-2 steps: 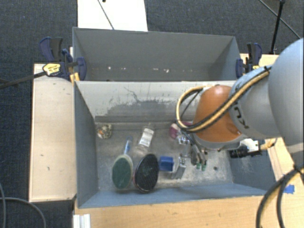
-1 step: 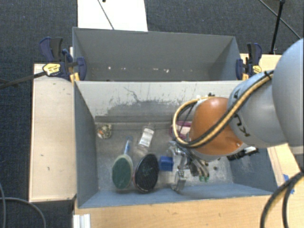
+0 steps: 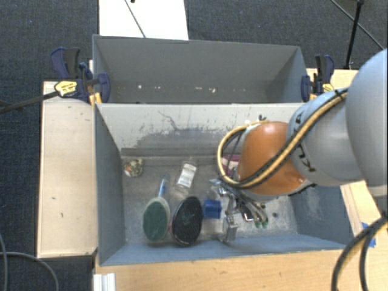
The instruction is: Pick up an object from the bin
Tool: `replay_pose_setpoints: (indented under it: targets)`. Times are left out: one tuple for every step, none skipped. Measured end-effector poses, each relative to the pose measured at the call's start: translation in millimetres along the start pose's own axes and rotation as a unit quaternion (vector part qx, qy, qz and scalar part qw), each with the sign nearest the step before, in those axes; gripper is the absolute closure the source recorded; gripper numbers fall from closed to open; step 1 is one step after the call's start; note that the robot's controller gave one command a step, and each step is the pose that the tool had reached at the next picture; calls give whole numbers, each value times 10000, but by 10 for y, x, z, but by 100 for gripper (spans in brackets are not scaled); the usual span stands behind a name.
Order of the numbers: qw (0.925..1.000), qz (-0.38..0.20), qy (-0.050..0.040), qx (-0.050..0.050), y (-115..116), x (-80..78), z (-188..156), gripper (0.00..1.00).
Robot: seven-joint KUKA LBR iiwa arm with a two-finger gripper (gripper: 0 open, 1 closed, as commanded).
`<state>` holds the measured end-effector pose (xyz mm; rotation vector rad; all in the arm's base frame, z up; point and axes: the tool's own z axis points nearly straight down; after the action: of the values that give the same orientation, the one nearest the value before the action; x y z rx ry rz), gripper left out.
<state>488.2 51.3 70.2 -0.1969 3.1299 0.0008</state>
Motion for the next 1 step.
replay_pose_setpoints:
  targets:
    - [10000,-2,1,1,-2,1,-2,100]
